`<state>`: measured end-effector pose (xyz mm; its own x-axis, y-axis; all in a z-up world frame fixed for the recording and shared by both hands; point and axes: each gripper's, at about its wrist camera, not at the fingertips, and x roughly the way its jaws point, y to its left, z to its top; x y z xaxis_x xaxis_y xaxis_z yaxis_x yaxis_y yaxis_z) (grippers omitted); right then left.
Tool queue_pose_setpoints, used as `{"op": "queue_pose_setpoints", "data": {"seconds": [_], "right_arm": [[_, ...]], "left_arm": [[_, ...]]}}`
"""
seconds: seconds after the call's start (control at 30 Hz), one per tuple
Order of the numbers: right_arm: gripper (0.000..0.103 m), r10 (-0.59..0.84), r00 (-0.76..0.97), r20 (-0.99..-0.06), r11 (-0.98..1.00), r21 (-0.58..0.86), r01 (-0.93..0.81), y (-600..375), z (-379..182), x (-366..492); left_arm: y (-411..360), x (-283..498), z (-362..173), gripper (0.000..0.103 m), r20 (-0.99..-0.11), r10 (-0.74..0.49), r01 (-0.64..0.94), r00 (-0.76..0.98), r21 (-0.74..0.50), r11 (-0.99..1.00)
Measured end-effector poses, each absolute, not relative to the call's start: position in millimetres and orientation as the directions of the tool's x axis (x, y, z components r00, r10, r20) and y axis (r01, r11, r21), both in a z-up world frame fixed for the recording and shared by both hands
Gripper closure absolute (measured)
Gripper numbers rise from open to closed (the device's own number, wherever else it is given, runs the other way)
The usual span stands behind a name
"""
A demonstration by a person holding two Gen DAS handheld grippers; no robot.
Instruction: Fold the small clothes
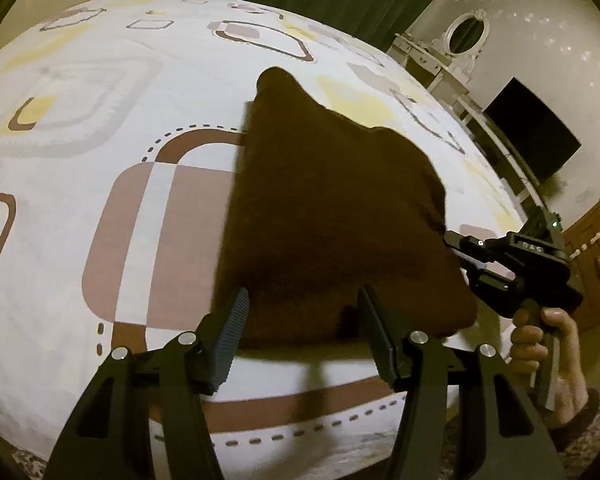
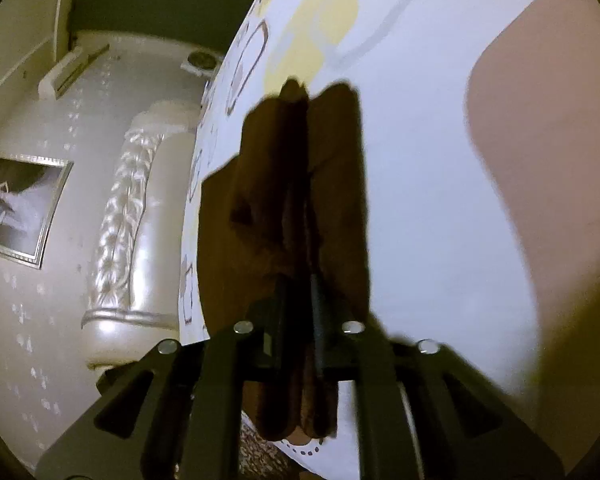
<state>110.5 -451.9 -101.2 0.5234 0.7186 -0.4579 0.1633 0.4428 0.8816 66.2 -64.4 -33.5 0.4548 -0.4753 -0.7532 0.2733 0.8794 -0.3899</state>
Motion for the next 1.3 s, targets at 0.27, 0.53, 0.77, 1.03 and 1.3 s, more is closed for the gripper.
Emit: {"op": "queue_pose_setpoints", "data": {"seconds": [0.27, 0.53, 0.77, 1.03, 1.3], "right_arm": [[0.052, 0.684, 0.602, -0.413, 0.445, 0.889, 0.105, -476.1, -66.6, 138.8], [0.095, 0.703, 0.501, -0.506, 0.512, 0.848, 0.139, -446.1, -84.8, 217.4], [0.095, 0.625, 0.534, -0.570, 0.584, 0.795, 0.165, -456.8, -95.7, 229.6], [0.051, 0.636, 0.621, -0.457, 0.461, 0.871, 0.169, -479.9, -95.2, 180.2], [0.038, 0.699, 0.585, -0.411, 0.384, 0.906, 0.178, -477.2, -100.3, 105.7]], "left_arm": [[-47.5, 58.7, -4.0, 0.042, -0.703, -0.496, 0.295, 0.510, -0.398, 0.869], [-36.1, 75.5, -23.1, 0.039, -0.738, -0.464, 0.216, 0.490, -0.413, 0.885], [-34.9, 83.0, -37.7, 0.039, -0.763, -0.445, 0.201, 0.469, -0.399, 0.895], [-22.7, 88.2, -43.4, 0.039, -0.757, -0.484, 0.183, 0.440, -0.452, 0.873], [-6.5, 92.8, -52.4, 0.028, -0.661, -0.670, 0.166, 0.339, -0.659, 0.734]]}}
